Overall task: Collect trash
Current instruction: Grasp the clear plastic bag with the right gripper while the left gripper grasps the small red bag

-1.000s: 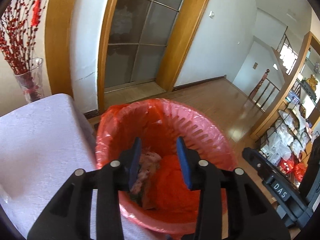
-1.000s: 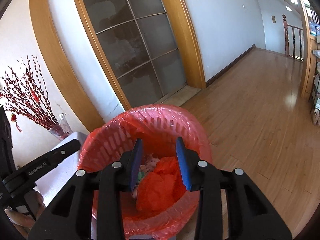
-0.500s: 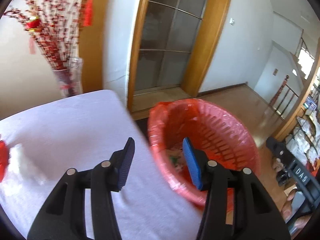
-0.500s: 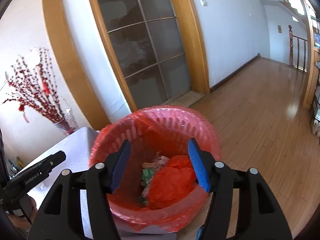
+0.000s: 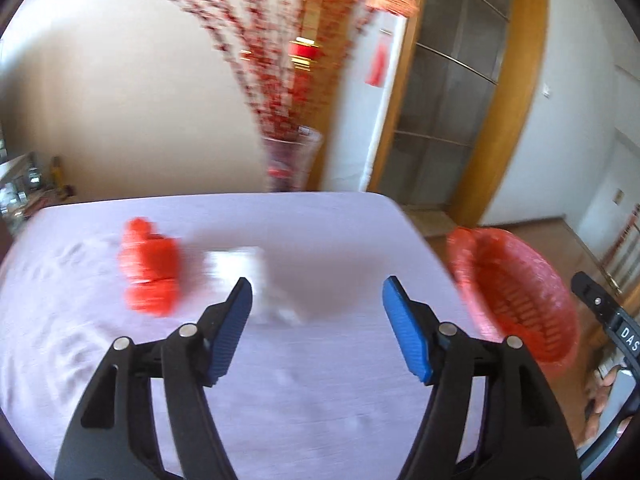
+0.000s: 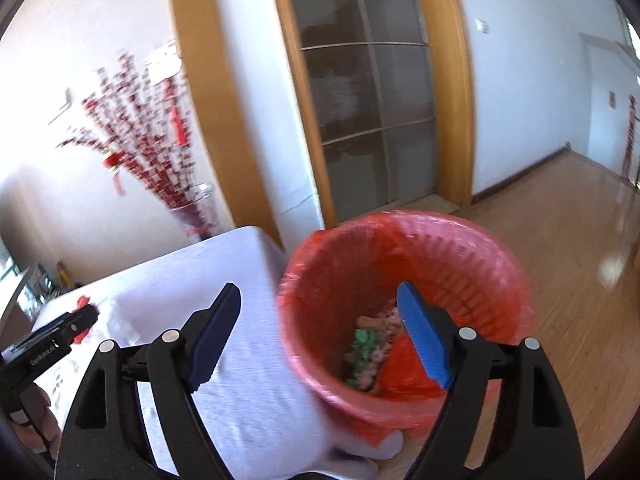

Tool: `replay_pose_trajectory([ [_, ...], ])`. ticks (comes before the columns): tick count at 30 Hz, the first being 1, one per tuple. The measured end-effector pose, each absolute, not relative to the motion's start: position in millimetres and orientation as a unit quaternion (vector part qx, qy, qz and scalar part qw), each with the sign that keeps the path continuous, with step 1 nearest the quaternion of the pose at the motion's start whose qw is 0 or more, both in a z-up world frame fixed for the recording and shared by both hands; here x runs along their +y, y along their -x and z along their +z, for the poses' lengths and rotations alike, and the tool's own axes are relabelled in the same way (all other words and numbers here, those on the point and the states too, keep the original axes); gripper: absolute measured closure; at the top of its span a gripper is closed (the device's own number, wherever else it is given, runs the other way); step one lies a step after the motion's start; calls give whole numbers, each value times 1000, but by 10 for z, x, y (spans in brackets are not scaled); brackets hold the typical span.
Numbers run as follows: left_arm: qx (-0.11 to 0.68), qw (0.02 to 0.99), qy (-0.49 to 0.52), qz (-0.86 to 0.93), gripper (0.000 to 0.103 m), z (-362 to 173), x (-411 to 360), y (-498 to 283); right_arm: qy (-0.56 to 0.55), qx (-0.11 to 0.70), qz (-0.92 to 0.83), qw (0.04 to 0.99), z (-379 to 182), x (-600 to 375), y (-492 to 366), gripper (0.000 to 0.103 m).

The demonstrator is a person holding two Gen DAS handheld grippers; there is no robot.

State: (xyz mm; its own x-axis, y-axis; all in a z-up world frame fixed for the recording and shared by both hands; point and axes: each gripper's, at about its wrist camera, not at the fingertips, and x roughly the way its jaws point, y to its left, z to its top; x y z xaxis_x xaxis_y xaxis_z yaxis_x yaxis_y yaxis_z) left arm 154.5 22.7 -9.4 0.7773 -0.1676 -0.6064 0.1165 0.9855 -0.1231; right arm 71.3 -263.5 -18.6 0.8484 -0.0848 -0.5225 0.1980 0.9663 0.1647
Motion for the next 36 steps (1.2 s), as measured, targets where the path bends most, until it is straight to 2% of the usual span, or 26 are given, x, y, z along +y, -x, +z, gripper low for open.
replay_pose_trajectory([
  [8,303,952,43,11,28,-81,987,-1301,-94,287,11,953,-200,-1943,-918,21],
  [15,298,951,58,59,28,-118,1464,-1177,-62,308,75,946,-227,-1195,-1232,21],
  [21,302,946,78,91,28,-180,1844,-1102,-31,344,110,932,-414,-604,-1594,33],
  [23,304,944,84,99,28,-213,1958,-1074,-24,363,115,924,-511,-456,-1722,40],
  [31,313,937,105,112,28,-292,2201,-1057,-38,416,114,901,-792,-214,-2044,41],
  [33,316,936,107,109,28,-301,2203,-1073,-24,430,117,895,-876,-155,-2081,50],
  [35,318,937,106,102,28,-305,2176,-1114,-9,444,127,887,-948,-124,-2072,68],
  [36,320,937,103,99,28,-305,2160,-1142,-2,442,130,888,-976,-114,-2036,70],
])
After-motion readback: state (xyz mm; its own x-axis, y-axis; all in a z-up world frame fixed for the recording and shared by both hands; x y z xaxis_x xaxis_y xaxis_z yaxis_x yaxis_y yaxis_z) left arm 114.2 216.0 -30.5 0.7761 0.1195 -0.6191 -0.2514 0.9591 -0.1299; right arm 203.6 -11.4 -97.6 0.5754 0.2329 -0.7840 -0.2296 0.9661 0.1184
